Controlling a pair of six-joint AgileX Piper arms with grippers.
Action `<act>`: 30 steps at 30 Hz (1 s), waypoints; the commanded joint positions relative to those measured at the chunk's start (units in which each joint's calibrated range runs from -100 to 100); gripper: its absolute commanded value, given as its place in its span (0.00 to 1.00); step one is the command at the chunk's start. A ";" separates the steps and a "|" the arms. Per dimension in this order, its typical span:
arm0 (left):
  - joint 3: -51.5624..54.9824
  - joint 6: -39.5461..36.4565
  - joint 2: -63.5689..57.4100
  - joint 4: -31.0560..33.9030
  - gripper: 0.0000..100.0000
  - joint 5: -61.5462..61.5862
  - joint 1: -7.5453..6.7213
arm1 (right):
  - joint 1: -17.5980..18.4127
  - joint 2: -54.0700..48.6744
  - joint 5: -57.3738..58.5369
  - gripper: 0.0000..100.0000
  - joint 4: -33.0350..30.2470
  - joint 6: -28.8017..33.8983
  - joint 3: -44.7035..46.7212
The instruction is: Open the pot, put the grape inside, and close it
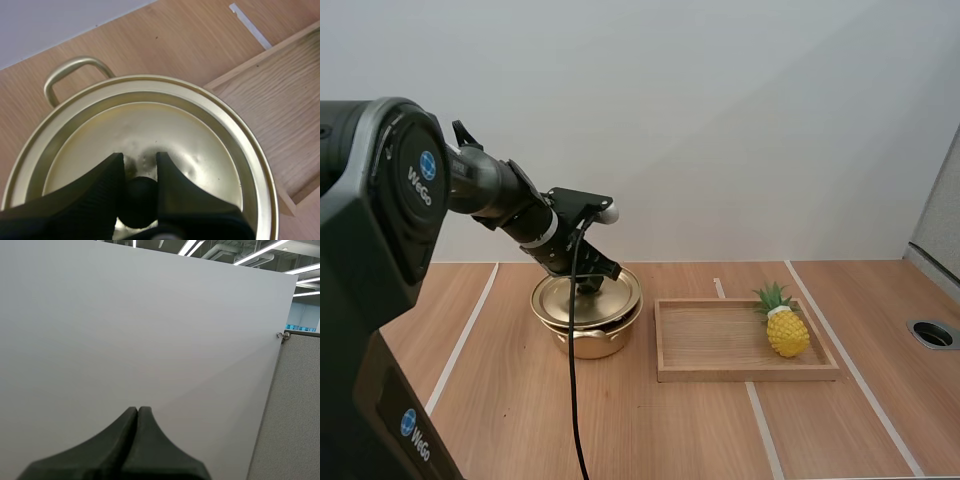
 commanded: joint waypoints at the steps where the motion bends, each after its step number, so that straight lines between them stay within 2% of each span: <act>1: 1.10 1.19 0.90 -1.71 0.00 -1.33 -0.19 | -0.31 -0.71 0.26 0.00 -0.37 0.48 -0.49; 16: 5.86 1.75 2.69 -0.84 0.00 -13.58 -0.19 | -0.31 -0.71 0.91 0.00 -0.37 0.48 -0.49; 30: 10.82 4.56 3.10 -0.84 0.00 -18.15 -0.19 | -0.31 -0.71 0.91 0.00 -0.37 0.48 -0.49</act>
